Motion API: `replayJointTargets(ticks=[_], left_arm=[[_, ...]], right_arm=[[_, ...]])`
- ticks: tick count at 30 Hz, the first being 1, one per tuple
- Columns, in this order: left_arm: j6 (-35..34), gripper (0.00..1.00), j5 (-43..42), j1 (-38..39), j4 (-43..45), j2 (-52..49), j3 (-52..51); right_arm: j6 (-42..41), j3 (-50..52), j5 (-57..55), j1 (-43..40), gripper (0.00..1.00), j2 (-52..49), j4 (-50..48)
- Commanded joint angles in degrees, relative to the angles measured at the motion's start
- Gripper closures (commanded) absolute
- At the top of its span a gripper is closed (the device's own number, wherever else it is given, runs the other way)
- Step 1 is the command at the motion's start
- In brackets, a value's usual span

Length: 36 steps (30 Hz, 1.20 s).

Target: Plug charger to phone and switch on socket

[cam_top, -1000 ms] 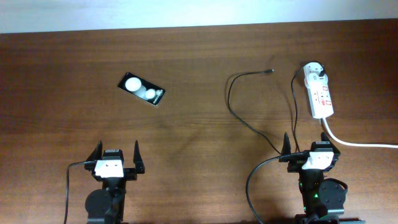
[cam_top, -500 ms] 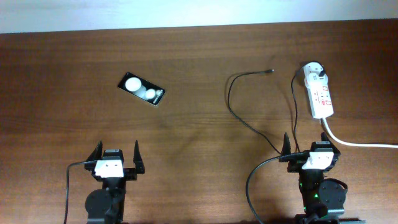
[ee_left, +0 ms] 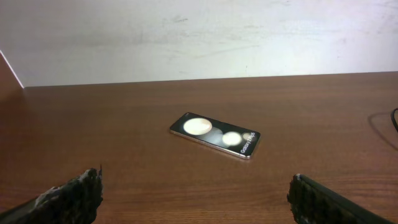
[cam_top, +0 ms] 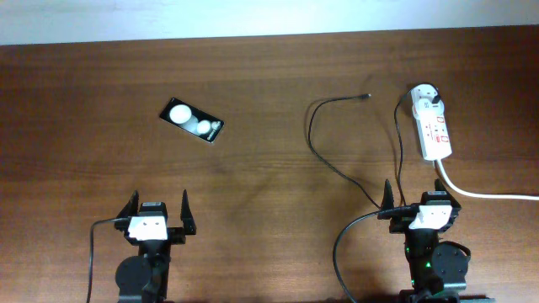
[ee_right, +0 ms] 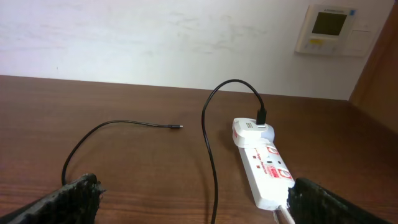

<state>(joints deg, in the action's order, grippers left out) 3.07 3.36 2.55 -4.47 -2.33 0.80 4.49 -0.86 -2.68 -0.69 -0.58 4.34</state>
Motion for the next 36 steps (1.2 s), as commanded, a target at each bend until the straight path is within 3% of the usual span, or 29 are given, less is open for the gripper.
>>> replayJointTargets(ticks=[1, 6, 11, 16, 19, 24, 28, 30, 36], left_arm=[[0.92, 0.01, -0.61, -0.20, -0.11, -0.24, -0.26], [0.63, 0.01, -5.73, -0.20, 8.39, -0.24, 0.15], [-2.62, 0.01, -6.16, -0.20, 6.64, -0.24, 5.05], [-2.60, 0.01, -4.42, -0.20, -3.69, -2.32, 16.11], [-2.62, 0.01, -4.44, -0.20, -7.58, -9.25, 23.82], [-2.64, 0.01, -4.44, -0.20, -19.71, -27.82, 39.45], [-4.13, 0.01, -4.61, -0.20, -41.29, -45.75, 57.57], [-4.13, 0.01, -11.26, -0.20, -50.93, -53.83, 65.33], [-4.15, 0.01, -33.16, -0.20, -57.75, -65.59, 66.31]], right_arm=[[-0.24, 0.55, 0.57, 0.31, 0.01, 0.26, 0.17], [-0.24, 0.55, 0.57, 0.31, 0.01, 0.26, 0.17], [-0.24, 0.55, 0.57, 0.31, 0.01, 0.26, 0.17], [-0.24, 0.55, 0.57, 0.31, 0.01, 0.26, 0.17], [-0.24, 0.55, 0.57, 0.31, 0.01, 0.26, 0.17], [-0.24, 0.55, 0.57, 0.31, 0.01, 0.26, 0.17], [-0.24, 0.55, 0.57, 0.31, 0.01, 0.26, 0.17], [-0.24, 0.55, 0.57, 0.31, 0.01, 0.26, 0.17], [-0.24, 0.55, 0.57, 0.31, 0.01, 0.26, 0.17]])
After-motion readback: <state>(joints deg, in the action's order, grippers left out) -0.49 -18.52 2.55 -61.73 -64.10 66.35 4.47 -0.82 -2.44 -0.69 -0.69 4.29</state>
